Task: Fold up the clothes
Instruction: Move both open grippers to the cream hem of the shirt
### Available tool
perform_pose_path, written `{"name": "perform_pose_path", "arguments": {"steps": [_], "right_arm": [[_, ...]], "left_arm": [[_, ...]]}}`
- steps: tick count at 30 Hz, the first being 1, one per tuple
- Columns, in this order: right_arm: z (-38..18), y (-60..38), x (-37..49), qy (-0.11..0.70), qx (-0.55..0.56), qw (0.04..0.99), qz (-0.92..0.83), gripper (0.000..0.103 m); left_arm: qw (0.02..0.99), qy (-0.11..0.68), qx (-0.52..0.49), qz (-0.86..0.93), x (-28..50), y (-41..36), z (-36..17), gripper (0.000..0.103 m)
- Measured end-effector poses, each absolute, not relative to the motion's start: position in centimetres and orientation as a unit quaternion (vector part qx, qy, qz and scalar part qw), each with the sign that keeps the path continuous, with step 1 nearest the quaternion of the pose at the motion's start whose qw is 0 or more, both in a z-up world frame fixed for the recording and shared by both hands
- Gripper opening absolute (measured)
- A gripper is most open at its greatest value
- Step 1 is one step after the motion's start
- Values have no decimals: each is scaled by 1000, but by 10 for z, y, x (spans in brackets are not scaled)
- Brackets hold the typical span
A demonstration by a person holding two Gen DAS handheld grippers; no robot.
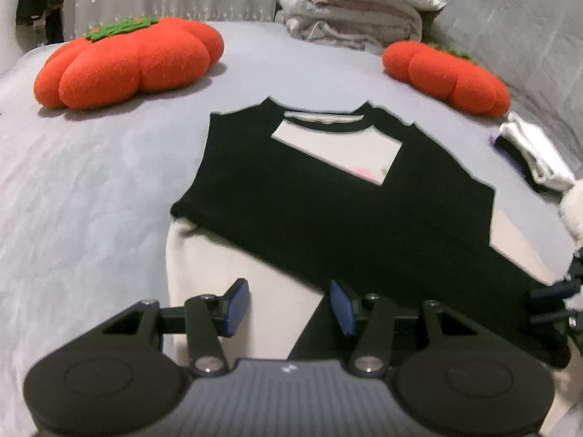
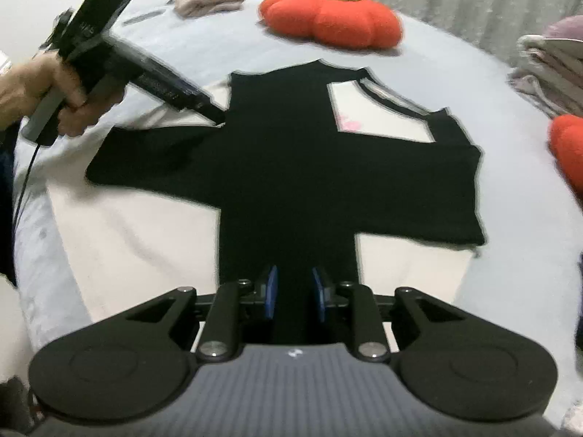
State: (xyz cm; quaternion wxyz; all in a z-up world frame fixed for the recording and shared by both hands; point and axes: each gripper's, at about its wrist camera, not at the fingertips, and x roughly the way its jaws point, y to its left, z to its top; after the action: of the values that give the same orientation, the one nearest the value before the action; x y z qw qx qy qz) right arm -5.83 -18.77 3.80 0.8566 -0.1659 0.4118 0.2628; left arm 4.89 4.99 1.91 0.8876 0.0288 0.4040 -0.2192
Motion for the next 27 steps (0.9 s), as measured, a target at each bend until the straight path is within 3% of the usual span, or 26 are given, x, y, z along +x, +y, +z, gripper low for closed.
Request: {"name": "perform_pose_path", "arguments": {"steps": [8,14,27], "right_arm": [[33,-205,-57,431,-195,848,238,21],[28,-228,-55,453,-172,849,211,33],[24,-237,-82,453,-140,861,180,35]], "left_arm": [[886,412,31,-209,47,58,19,51],[888,409,35,-206,43,65,17,51],[896,384,75,-211,17,72,13,53]]}}
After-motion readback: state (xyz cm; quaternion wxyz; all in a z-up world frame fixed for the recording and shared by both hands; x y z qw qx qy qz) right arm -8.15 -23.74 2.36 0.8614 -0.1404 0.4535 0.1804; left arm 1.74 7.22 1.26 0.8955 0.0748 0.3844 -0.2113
